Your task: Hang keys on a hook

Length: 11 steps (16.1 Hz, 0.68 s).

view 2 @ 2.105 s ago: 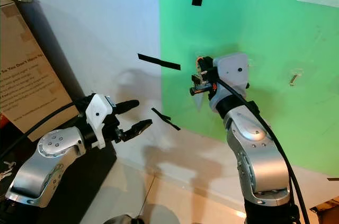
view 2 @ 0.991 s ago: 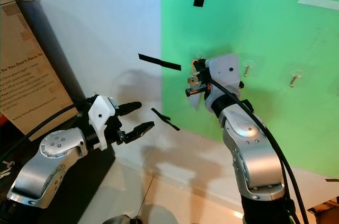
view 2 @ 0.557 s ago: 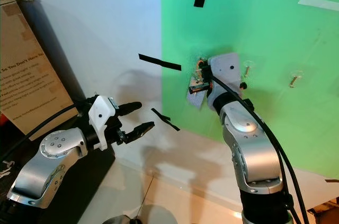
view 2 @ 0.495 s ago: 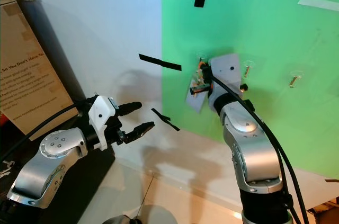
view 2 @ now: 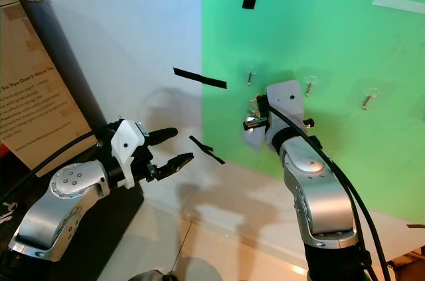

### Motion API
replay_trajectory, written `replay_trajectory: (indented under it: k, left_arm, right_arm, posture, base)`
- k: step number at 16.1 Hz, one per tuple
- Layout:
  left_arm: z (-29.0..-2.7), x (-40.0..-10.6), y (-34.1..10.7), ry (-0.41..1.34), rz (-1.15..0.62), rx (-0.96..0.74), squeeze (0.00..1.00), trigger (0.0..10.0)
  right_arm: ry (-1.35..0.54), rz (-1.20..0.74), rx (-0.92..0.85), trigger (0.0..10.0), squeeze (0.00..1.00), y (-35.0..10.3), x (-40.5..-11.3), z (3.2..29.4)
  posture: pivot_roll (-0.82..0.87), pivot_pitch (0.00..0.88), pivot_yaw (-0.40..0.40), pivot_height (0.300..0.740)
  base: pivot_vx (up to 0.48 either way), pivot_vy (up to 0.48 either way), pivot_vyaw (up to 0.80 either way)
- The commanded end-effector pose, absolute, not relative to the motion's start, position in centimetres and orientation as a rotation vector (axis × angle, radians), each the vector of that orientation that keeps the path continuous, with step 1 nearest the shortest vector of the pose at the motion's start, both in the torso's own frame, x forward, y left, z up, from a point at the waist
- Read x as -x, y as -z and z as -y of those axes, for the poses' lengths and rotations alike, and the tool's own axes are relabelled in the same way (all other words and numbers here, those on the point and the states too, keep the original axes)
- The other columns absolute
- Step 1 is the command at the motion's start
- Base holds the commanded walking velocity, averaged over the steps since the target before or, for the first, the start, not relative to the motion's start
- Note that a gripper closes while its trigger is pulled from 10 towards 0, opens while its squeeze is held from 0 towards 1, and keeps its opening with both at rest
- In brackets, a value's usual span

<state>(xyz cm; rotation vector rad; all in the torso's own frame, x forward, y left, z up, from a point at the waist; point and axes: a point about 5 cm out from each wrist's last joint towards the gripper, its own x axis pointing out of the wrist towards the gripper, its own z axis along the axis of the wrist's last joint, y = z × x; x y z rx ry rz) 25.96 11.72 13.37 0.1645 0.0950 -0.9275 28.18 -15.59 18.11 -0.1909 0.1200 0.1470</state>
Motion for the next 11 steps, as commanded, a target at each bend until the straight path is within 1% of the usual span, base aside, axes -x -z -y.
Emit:
replay_trajectory:
  k: [1, 4, 9, 11]
  left_arm:
    - [-11.8, -26.0, -13.8, 0.933, -0.083, -0.185, 0.0, 10.0]
    - [-11.9, -26.2, -14.2, 0.921, -0.066, -0.201, 0.0, 10.0]
    - [-11.7, -26.0, -14.3, 0.91, -0.06, -0.19, 0.0, 10.0]
    - [-11.7, -26.1, -14.3, 0.91, -0.059, -0.189, 0.0, 10.0]
  right_arm:
    - [-0.171, -0.038, 0.18, 10.0, 0.0, -19.5, -28.0, 15.3]
    - [-0.247, 0.092, 0.134, 10.0, 0.0, -21.5, -27.5, 14.4]
    - [-0.365, 0.122, 0.056, 10.0, 0.0, -21.8, -26.8, 13.7]
    - [-0.383, 0.134, 0.043, 10.0, 0.0, -21.9, -26.8, 13.8]
  posture:
    - [-0.11, 0.0, 0.015, 0.74]
    - [-0.11, 0.0, 0.006, 0.74]
    - [-0.13, 0.0, -0.006, 0.74]
    - [-0.13, 0.0, -0.005, 0.74]
  base:
    - [0.0, 0.0, 0.0]
    - [0.0, 0.0, 0.0]
    - [0.0, 0.0, 0.0]
    - [0.0, 0.0, 0.0]
